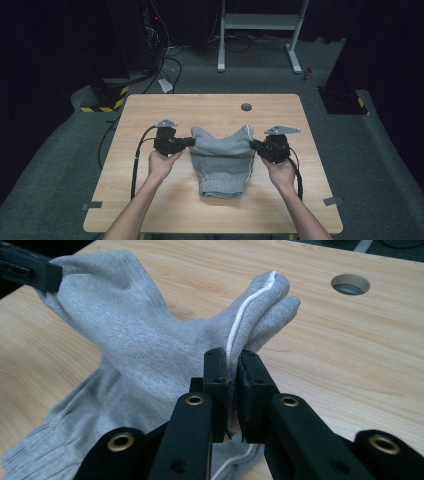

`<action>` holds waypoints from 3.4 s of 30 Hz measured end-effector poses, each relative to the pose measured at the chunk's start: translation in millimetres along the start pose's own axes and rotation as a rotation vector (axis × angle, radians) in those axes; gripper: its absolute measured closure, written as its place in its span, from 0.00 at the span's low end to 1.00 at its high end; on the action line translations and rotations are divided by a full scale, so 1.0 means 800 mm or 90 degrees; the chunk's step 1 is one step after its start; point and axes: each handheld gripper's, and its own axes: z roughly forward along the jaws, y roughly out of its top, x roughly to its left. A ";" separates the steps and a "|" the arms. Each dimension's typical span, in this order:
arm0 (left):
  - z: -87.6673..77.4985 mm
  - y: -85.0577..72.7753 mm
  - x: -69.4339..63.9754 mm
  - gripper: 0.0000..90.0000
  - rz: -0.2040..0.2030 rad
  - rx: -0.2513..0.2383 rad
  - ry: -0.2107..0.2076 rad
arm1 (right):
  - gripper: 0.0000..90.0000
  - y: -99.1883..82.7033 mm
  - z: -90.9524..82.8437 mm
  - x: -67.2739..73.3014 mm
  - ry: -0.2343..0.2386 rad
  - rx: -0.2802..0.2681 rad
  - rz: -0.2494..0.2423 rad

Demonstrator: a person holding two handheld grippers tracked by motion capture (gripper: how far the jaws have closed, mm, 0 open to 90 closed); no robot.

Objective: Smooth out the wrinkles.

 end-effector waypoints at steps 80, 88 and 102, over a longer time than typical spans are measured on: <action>0.065 -0.102 -0.003 0.90 -0.047 0.044 0.048 | 0.90 -0.093 0.063 -0.007 -0.026 0.092 0.025; 0.066 -0.090 0.009 0.80 -0.064 0.043 0.047 | 0.84 -0.081 0.070 -0.014 -0.040 0.097 0.015; 0.036 -0.052 0.011 0.45 -0.066 0.017 0.089 | 0.50 -0.053 0.036 -0.024 -0.031 0.048 0.070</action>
